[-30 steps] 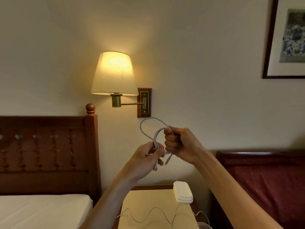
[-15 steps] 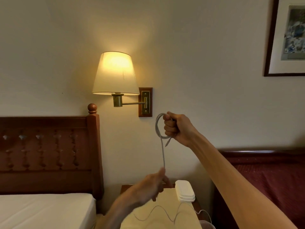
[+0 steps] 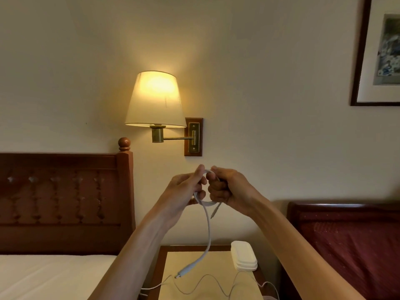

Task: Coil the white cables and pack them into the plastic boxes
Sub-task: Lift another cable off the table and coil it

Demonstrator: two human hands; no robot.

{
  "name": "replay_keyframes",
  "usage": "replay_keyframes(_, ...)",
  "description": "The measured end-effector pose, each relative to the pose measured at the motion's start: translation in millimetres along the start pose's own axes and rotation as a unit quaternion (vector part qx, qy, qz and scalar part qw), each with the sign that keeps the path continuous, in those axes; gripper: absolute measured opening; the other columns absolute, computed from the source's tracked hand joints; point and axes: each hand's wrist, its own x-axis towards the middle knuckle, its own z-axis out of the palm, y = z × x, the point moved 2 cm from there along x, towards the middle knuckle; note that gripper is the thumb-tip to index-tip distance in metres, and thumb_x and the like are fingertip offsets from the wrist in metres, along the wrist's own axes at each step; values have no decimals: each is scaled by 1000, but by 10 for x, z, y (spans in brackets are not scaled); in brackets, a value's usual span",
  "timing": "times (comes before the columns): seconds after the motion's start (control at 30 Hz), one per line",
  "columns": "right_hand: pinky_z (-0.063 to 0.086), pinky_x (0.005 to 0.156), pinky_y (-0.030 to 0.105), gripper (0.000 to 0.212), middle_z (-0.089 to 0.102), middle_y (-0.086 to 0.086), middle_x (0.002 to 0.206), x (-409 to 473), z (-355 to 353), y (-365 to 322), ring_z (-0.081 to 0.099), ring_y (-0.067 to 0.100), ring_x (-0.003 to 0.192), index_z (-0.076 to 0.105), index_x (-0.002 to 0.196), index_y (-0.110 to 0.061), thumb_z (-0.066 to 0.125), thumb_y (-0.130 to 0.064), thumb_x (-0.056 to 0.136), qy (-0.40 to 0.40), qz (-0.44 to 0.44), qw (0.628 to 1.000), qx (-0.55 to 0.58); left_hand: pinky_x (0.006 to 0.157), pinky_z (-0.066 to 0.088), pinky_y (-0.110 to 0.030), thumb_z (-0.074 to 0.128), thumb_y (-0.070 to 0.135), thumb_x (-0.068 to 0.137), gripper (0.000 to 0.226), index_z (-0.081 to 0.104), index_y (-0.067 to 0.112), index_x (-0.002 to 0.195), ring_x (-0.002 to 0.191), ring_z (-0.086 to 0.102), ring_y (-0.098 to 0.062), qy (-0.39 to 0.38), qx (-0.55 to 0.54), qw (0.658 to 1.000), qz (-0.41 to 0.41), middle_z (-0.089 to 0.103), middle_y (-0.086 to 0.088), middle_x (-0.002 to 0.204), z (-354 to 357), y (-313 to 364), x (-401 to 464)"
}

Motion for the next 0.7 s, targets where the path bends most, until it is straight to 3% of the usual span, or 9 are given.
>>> replay_keyframes(0.07,44,60,25,40,45,1,60,-21,-15,43,45,14,53,58,81,-10,30,-24,107,51,-23,995,-78,71,42,-32,45,45,99,38,52,15,77,64,43,-14,11,19,1000,14,40,5,63,41,-22,3)
replay_keyframes(0.13,54,75,26,34,63,0,74,-50,-44,88,63,14,71,65,89,-13,37,-22,105,115,-68,970,-202,66,37,-30,40,42,102,40,47,15,73,61,37,-12,54,34,998,28,36,6,59,78,-21,13)
replay_keyframes(0.2,57,80,27,24,68,-2,86,-103,-92,138,67,14,85,70,95,-16,47,-20,101,159,-88,944,-274,64,34,-31,37,40,104,42,44,17,70,58,33,-11,86,25,996,31,34,7,56,83,-41,33)
replay_keyframes(0.37,46,61,12,13,66,-8,78,-256,-173,146,62,7,72,72,95,-15,62,-23,93,209,-66,896,-386,63,32,-33,35,37,105,44,43,17,66,55,33,-11,126,30,991,27,34,7,53,80,-146,54)
replay_keyframes(0.5,53,58,16,17,68,3,73,-298,-169,45,66,10,59,68,93,-7,60,-22,95,251,-36,919,-303,64,31,-32,37,38,104,41,51,13,75,64,34,-15,148,76,986,29,36,-3,67,157,-266,44)
replay_keyframes(0.6,60,69,25,18,71,11,81,-298,-95,18,73,18,68,65,98,-3,57,-20,95,263,-28,947,-182,63,30,-31,36,38,104,42,52,12,75,63,33,-14,146,72,986,27,37,-3,66,204,-322,33)
replay_keyframes(0.7,60,69,24,16,72,14,86,-299,5,132,74,18,71,62,101,-2,55,-16,97,270,-34,958,-89,65,30,-33,36,39,104,42,50,11,75,63,32,-17,152,44,987,3,34,-3,64,212,-351,37)
